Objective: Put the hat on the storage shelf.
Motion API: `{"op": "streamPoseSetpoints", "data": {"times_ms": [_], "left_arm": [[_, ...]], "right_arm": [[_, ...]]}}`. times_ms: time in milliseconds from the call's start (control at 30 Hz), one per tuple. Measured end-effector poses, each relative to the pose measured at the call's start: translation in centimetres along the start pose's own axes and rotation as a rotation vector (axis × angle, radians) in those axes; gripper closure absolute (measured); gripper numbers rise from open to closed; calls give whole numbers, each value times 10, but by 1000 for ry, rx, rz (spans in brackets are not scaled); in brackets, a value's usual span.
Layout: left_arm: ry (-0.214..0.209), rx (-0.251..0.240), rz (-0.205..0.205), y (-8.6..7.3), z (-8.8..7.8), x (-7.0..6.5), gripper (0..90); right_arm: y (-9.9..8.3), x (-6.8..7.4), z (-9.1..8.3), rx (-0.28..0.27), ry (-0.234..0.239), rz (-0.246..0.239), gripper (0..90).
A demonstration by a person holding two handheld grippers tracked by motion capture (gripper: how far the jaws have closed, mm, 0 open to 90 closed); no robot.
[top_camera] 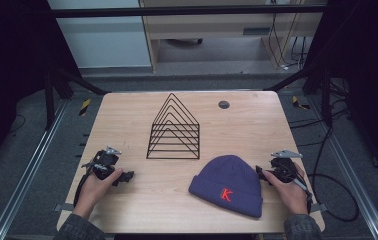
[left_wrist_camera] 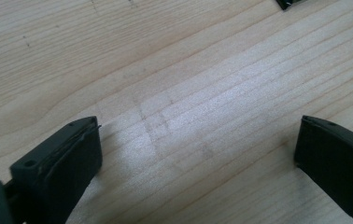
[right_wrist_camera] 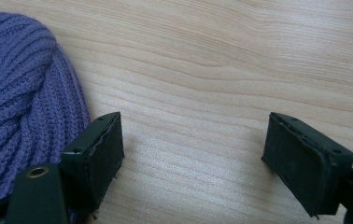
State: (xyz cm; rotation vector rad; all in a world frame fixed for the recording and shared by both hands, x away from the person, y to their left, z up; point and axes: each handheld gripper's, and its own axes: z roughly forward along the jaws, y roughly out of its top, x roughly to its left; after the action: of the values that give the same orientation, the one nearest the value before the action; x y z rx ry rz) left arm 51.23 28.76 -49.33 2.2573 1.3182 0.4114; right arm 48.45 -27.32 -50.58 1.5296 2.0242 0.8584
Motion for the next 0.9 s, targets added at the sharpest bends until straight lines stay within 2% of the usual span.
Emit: {"op": "streamPoseSetpoints", "data": {"times_ms": [200, 267, 333, 400, 600, 733, 833, 900], "left_arm": [[5, -6, 1, -1, 0, -1, 0], [3, -7, -2, -1, 0, -2, 0], [3, -7, -3, -1, 0, -2, 0], [3, -7, -3, -1, 0, -2, 0], [2, -9, -2, -1, 0, -2, 0], [2, -10, -2, -1, 0, -2, 0], [0, -11, 2, -1, 0, -1, 0], [0, -9, 8, 0, 0, -1, 0]], "right_arm": [[1, 0, 0, 7, -3, -3, 203], [4, -1, -2, 15, 18, 12, 221], [7, 0, -4, -1, 22, 13, 230], [10, 3, -8, -12, 17, -2, 257], [19, 14, -12, -24, 43, -26, 311], [31, 20, -17, -64, 62, -34, 336], [41, 27, -18, -75, 102, -34, 380], [46, 33, -16, -66, 120, -55, 400]]}}
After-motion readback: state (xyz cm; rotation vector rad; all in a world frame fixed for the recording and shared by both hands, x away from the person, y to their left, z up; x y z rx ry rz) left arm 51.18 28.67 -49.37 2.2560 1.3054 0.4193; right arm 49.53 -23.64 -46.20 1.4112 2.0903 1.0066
